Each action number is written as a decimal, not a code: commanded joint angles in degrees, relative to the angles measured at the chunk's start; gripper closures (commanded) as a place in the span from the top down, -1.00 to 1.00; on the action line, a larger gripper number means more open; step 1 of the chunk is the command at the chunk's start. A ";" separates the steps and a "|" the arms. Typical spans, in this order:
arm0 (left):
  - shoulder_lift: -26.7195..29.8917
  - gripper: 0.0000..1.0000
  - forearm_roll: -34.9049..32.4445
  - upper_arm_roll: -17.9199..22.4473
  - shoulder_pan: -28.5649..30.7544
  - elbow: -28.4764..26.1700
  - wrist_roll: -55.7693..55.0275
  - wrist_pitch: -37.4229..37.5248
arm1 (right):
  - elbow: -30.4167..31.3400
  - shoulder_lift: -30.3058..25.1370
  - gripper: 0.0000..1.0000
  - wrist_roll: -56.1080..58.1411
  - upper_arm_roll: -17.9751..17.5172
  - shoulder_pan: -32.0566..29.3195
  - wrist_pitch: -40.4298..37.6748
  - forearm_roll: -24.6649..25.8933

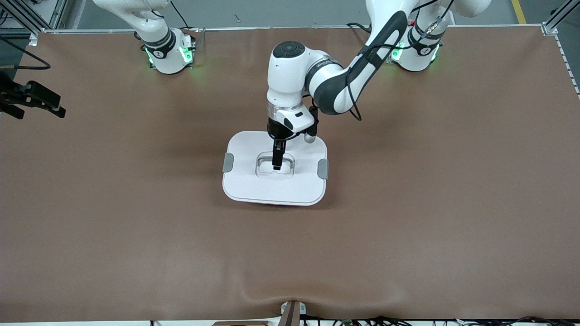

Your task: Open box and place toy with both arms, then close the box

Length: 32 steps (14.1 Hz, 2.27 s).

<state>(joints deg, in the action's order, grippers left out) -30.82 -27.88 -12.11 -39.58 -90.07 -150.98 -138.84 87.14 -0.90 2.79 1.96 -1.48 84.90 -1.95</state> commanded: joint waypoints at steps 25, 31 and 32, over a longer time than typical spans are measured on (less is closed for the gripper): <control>8.06 1.00 0.45 -0.63 13.29 -0.20 26.16 8.58 | -1.10 0.99 1.00 -0.15 1.91 1.30 -2.46 -0.16; 10.25 1.00 8.20 -0.63 17.34 -0.28 43.29 11.65 | -1.10 0.99 1.00 -0.24 1.91 0.95 -2.54 -0.25; 10.52 1.00 8.89 -0.63 18.30 -0.28 45.84 12.10 | -1.10 0.99 1.00 -0.24 1.91 1.04 -2.54 -0.25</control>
<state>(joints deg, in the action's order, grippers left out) -21.92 -20.64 -12.00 -22.80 -89.99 -109.93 -128.84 86.80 -0.18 2.80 3.75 -0.52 82.76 -2.19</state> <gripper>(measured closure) 0.000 0.000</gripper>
